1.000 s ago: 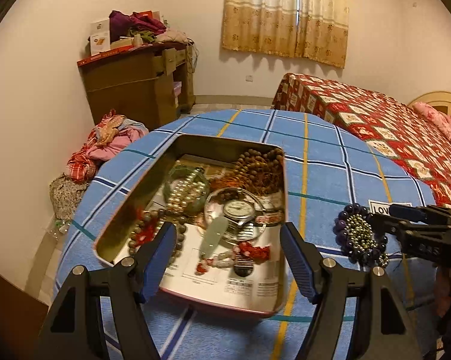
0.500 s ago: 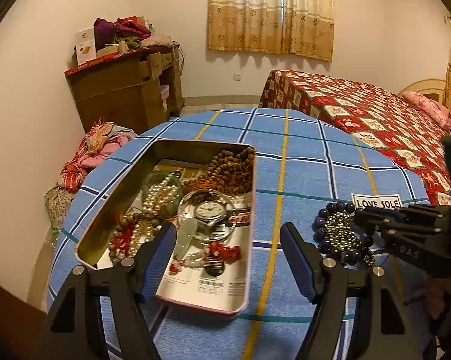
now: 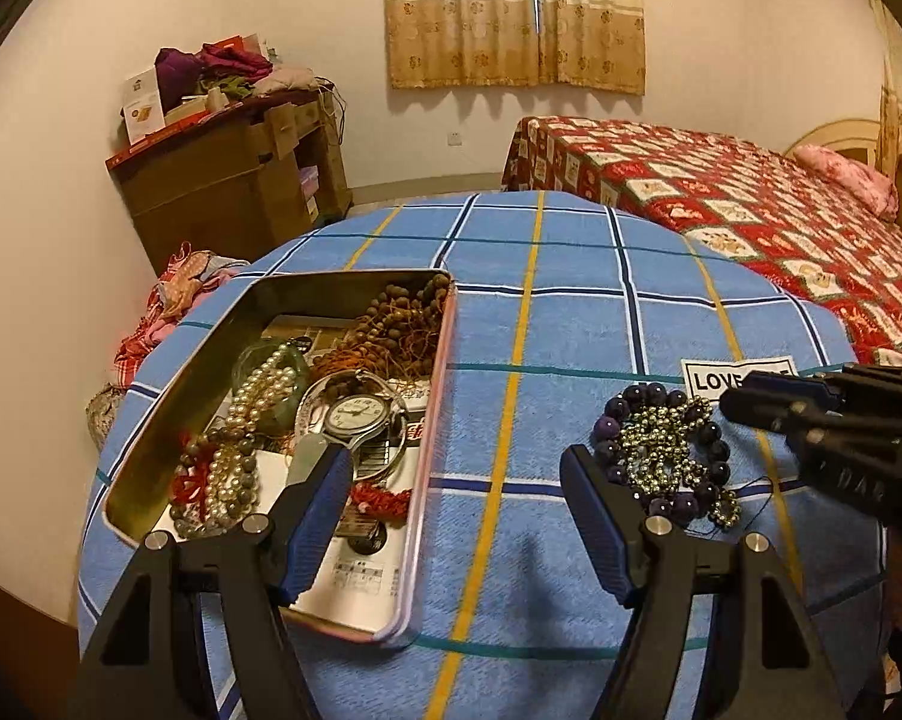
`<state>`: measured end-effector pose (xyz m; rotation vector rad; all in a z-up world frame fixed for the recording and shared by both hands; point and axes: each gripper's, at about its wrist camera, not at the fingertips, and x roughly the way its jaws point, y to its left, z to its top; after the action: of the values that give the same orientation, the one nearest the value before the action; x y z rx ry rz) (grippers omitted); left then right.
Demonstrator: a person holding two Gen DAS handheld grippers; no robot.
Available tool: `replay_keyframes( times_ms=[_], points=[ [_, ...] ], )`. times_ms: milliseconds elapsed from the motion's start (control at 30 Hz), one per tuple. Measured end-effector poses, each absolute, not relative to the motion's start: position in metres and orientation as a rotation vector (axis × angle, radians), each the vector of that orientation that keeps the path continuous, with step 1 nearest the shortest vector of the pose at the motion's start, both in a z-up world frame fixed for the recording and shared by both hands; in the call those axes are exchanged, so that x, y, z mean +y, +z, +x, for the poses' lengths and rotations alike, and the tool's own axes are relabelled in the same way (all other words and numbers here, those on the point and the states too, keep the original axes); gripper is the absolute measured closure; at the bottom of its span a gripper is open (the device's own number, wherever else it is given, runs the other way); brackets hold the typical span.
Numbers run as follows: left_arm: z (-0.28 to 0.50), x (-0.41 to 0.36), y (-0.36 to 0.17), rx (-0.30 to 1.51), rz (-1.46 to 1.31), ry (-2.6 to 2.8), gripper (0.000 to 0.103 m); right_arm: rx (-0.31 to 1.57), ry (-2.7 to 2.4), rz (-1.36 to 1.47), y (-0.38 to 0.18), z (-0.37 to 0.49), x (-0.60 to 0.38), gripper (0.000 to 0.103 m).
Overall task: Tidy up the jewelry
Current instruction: 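Grasp the purple bead bracelet with the left tool while the right grasps the gold bead strand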
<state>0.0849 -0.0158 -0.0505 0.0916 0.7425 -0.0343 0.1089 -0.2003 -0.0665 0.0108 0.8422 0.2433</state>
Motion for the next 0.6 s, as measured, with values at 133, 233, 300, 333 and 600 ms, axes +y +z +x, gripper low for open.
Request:
replay_keyframes(
  times_ms=[133, 233, 300, 333, 600],
  points=[
    [0.089, -0.019, -0.051, 0.744, 0.102, -0.035, 0.031, 0.882, 0.211, 0.025, -0.075, 0.117, -0.211, 0.069],
    [0.09, -0.02, -0.053, 0.75, 0.085, -0.053, 0.031, 0.859, 0.194, 0.018, -0.072, 0.112, -0.215, 0.065],
    [0.091, -0.025, -0.055, 0.757, 0.082, -0.085, 0.031, 0.831, 0.161, 0.061, -0.07, 0.111, -0.224, 0.064],
    [0.091, -0.03, -0.055, 0.756, 0.089, -0.091, 0.031, 0.822, 0.139, 0.092, -0.07, 0.112, -0.23, 0.061],
    [0.094, -0.047, -0.048, 0.717, 0.181, -0.015, 0.032, 0.803, 0.13, 0.134, -0.075, 0.104, -0.235, 0.038]
  ],
)
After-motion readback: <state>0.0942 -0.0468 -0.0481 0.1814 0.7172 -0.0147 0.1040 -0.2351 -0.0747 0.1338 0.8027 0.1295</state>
